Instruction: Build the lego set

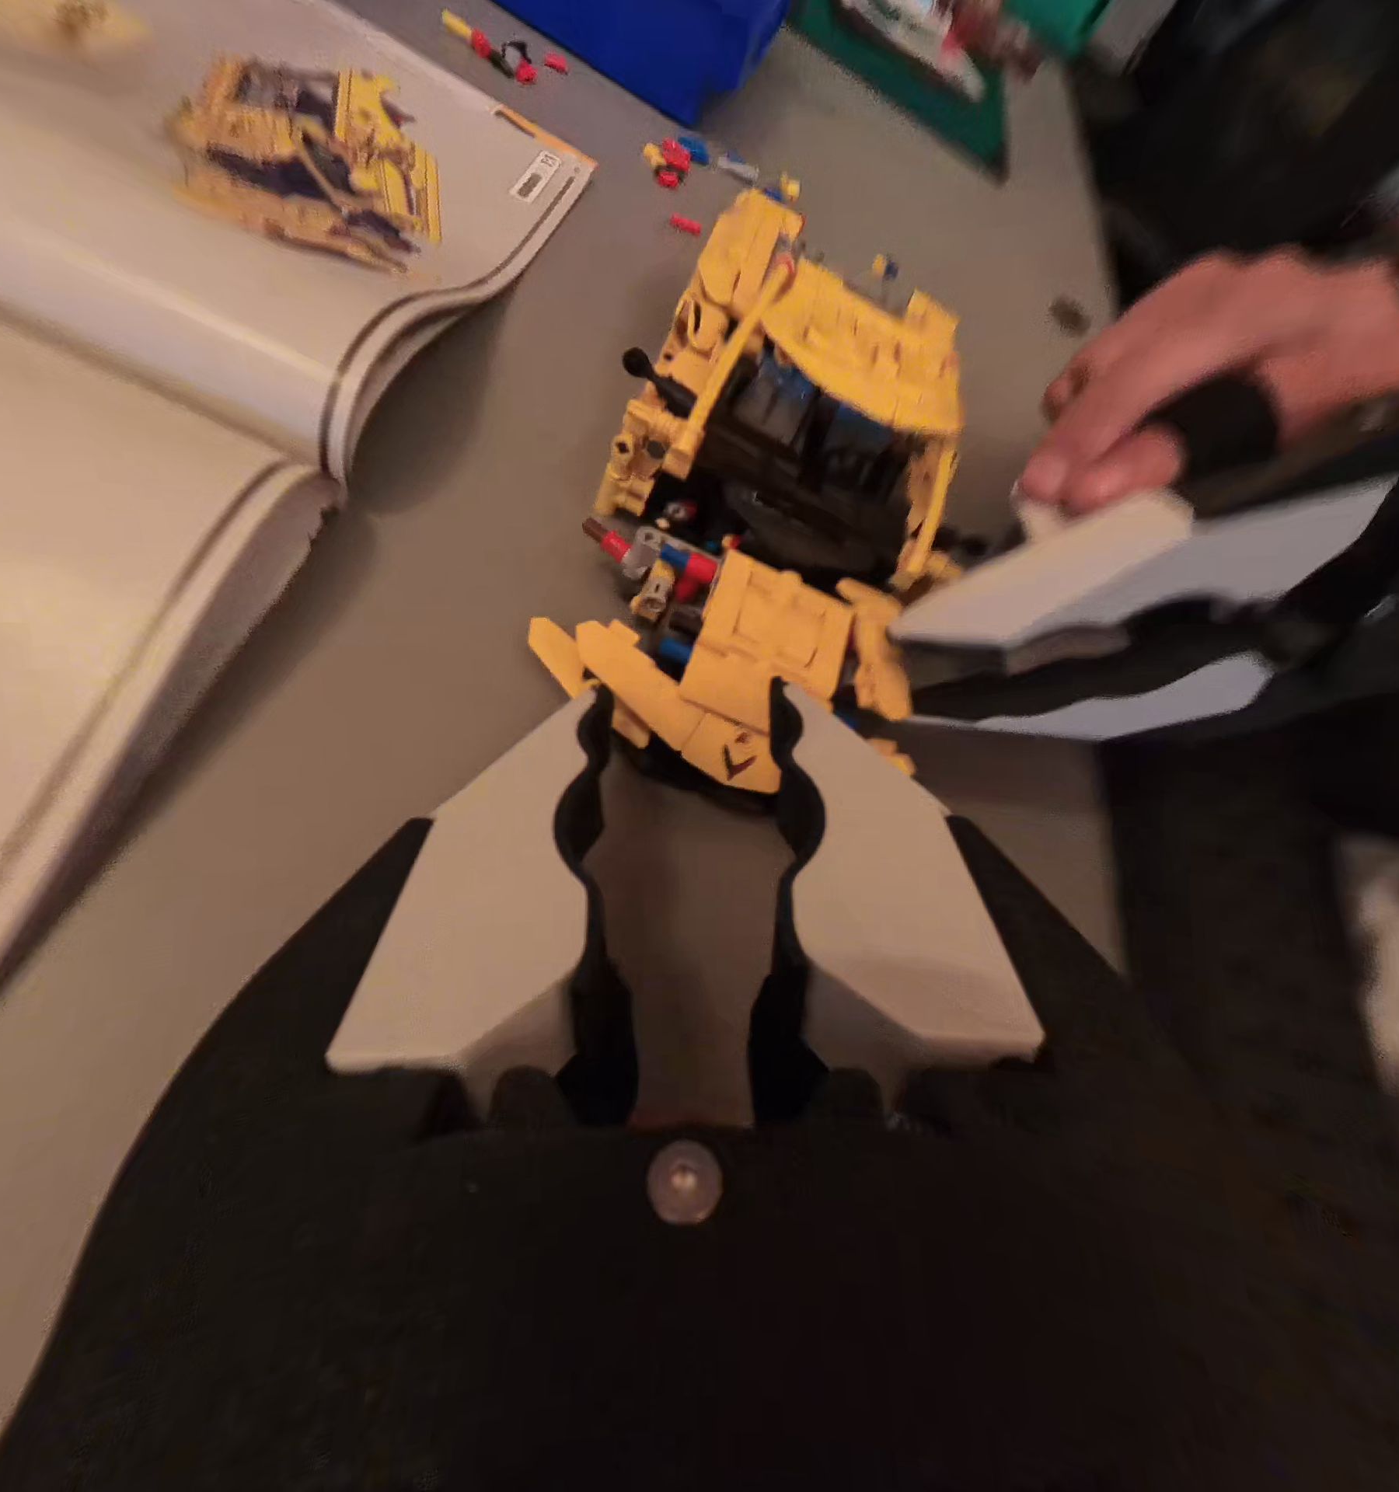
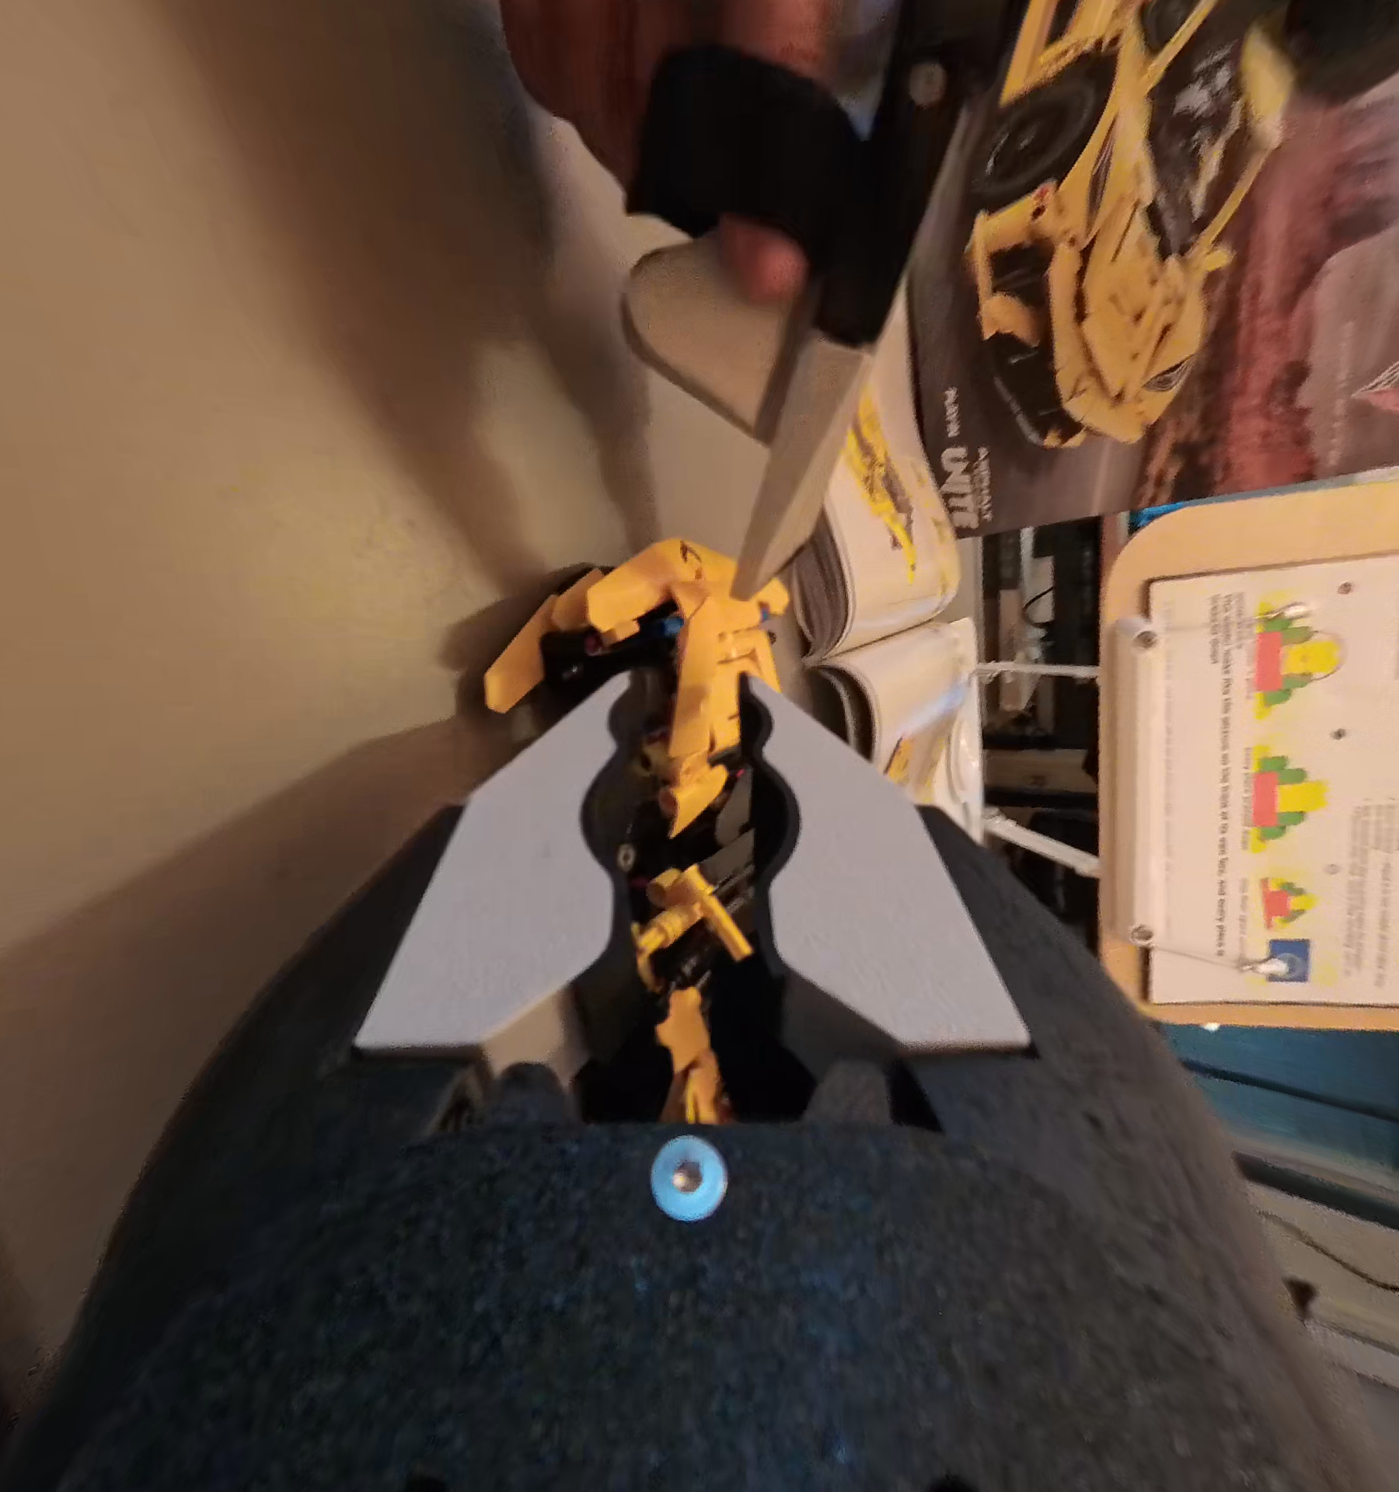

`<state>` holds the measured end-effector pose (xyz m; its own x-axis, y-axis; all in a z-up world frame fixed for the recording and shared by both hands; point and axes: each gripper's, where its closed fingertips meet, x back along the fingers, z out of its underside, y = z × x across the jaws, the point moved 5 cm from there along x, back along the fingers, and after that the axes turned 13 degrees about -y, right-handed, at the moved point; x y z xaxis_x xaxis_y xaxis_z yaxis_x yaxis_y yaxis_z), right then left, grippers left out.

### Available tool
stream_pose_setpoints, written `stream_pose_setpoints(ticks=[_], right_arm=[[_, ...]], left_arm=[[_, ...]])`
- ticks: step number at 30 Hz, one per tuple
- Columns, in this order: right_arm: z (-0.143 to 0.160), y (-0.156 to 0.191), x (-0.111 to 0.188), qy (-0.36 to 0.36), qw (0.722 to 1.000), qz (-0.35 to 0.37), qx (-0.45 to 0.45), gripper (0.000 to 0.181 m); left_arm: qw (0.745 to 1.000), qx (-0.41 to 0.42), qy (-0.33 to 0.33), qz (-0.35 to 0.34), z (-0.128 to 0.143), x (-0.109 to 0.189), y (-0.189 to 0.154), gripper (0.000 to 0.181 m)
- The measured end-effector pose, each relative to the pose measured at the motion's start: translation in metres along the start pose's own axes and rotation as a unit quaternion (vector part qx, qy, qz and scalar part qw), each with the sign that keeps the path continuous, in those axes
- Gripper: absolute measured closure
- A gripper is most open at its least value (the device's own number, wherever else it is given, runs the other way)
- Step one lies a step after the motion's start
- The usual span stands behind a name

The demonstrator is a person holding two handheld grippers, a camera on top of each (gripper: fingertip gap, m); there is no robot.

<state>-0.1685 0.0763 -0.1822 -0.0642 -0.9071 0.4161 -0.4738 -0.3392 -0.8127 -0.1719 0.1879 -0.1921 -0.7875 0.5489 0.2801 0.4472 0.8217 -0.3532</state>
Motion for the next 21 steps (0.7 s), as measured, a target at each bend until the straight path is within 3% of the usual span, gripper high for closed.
stream_pose_setpoints(ticks=[3, 6, 10, 15, 21], right_arm=[[0.004, 0.005, -0.002, 0.011, 0.999, -0.014, -0.043, 0.15], [0.003, 0.001, -0.003, 0.0, 0.999, 0.031, -0.022, 0.174], [0.002, 0.006, 0.001, -0.012, 0.999, 0.037, 0.024, 0.175], [0.001, 0.009, 0.004, -0.034, 0.999, 0.021, 0.018, 0.175], [0.001, 0.01, 0.005, -0.038, 0.999, 0.015, 0.032, 0.175]], left_arm=[[0.992, -0.124, -0.014, 0.001, 0.001, -0.001, -0.004, 0.138], [0.984, -0.175, -0.016, 0.007, -0.001, -0.001, -0.004, 0.133], [0.981, -0.184, 0.001, 0.053, -0.006, -0.001, -0.003, 0.129], [0.968, -0.189, 0.058, 0.152, 0.001, -0.01, -0.016, 0.12], [0.962, -0.189, 0.079, 0.18, 0.004, -0.014, -0.019, 0.128]])
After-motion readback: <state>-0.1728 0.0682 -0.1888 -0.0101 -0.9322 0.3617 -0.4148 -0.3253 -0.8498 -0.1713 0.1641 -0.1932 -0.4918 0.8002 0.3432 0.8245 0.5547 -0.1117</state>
